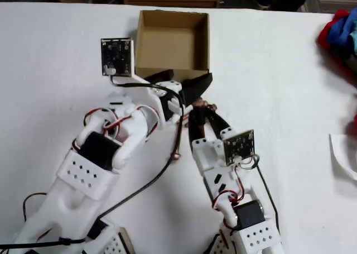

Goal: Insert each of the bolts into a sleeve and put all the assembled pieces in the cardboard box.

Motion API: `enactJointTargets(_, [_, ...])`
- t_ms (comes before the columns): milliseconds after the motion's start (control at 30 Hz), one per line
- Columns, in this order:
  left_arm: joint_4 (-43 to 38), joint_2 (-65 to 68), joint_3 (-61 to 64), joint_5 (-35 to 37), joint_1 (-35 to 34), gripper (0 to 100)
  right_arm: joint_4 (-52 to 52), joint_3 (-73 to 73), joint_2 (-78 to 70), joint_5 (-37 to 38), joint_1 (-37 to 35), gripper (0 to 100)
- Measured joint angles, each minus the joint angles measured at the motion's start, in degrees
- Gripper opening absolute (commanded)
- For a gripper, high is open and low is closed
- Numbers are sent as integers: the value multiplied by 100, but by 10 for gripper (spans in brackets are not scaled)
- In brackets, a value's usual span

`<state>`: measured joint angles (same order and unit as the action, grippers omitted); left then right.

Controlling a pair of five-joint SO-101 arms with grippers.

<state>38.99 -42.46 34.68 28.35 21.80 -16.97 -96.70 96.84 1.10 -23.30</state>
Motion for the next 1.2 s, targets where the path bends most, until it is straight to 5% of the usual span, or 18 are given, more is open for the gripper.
enactJointTargets(400, [905, 9, 229, -193, -1512, 300, -914, 70, -9, 0, 1222, 20])
enactJointTargets(667, [1662, 0, 949, -2752, -2725, 276, -2259, 1565, -774, 360, 958, 20])
enactJointTargets(767, [1521, 0, 1363, -3710, -3138, 244, -2198, 2391, -1969, 765, 967, 20])
enactJointTargets(933, [607, 0, 2321, -4000, -3771, 199, -2286, 4589, -5037, 976, 1046, 20])
enactJointTargets(1200, [-1582, 0, 3859, -3851, -4185, 181, -3666, 10418, -10488, -114, 1046, 20])
